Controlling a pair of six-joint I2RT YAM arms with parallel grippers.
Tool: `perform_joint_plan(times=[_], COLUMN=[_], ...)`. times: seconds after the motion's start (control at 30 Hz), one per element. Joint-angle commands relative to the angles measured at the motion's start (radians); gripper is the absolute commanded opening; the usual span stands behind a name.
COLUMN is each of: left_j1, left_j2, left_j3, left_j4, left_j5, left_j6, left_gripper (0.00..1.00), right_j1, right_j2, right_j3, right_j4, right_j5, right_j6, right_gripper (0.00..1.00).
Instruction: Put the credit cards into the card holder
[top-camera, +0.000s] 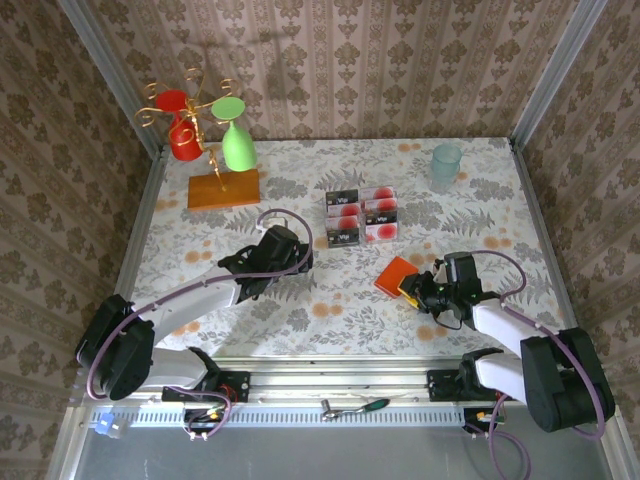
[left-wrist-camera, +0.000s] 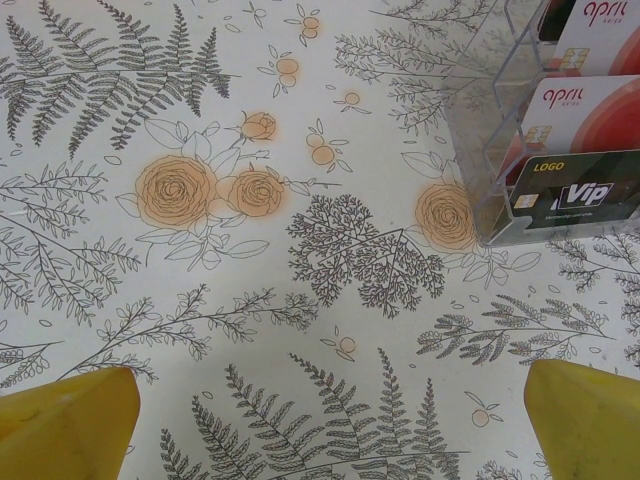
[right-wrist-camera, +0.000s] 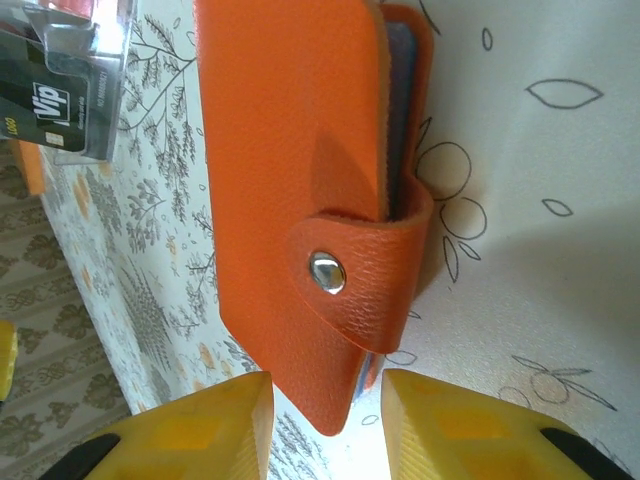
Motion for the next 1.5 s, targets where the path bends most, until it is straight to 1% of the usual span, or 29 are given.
perform_joint_plan(times=[0.0, 0.5, 0.8, 0.87, 0.93, 0.97, 1.0, 1.03, 1.13, 1.23, 1.3, 1.47], left_j1=[-0.009, -0.016, -0.019, -0.020, -0.019, -0.020, -0.019, -0.020, -0.019, -0.019, -0.020, -0.020], left_j2=[0.012, 0.032, 0.043, 0.044, 0.045, 0.046, 0.047, 0.047, 0.046, 0.036, 0.025, -0.004], left_j3=[-0.004, 0.008, 0.009, 0.007, 0.005, 0.004, 0.002, 0.001, 0.001, 0.002, 0.003, -0.002], left_j4=[-0.019, -0.015, -0.012, -0.013, -0.010, -0.010, -0.010, -0.009, -0.014, -0.023, -0.028, -0.017], left_j5=[0.004, -0.003, -0.005, -0.005, -0.007, -0.007, -0.007, -0.007, -0.005, -0.003, -0.001, 0.039], left_j6=[-0.008, -0.007, -0.006, -0.007, -0.007, -0.007, -0.008, -0.007, -0.004, -0.001, -0.002, -0.021], left_gripper=[1.00, 1.00, 1.00, 1.00, 1.00, 1.00, 1.00, 1.00, 1.00, 1.00, 1.00, 1.00], right_j1=[-0.002, 0.011, 0.025, 0.027, 0.027, 0.027, 0.027, 0.026, 0.027, 0.027, 0.029, 0.043], right_j2=[0.020, 0.091, 0.139, 0.160, 0.187, 0.202, 0.221, 0.239, 0.278, 0.257, 0.205, 0.015], right_j3=[-0.013, -0.012, -0.010, -0.011, -0.015, -0.019, -0.027, -0.032, -0.044, -0.048, -0.044, 0.015], right_j4=[0.069, 0.124, 0.182, 0.199, 0.237, 0.258, 0.291, 0.327, 0.397, 0.402, 0.374, 0.150], right_j5=[-0.036, -0.043, -0.048, -0.043, -0.041, -0.040, -0.043, -0.045, -0.064, -0.091, -0.114, -0.135], right_j6=[0.050, 0.069, 0.091, 0.096, 0.110, 0.117, 0.130, 0.140, 0.153, 0.139, 0.116, -0.004], right_gripper=[0.35, 0.35, 0.31, 0.28, 0.22, 0.16, 0.04, 0.00, 0.00, 0.00, 0.00, 0.00])
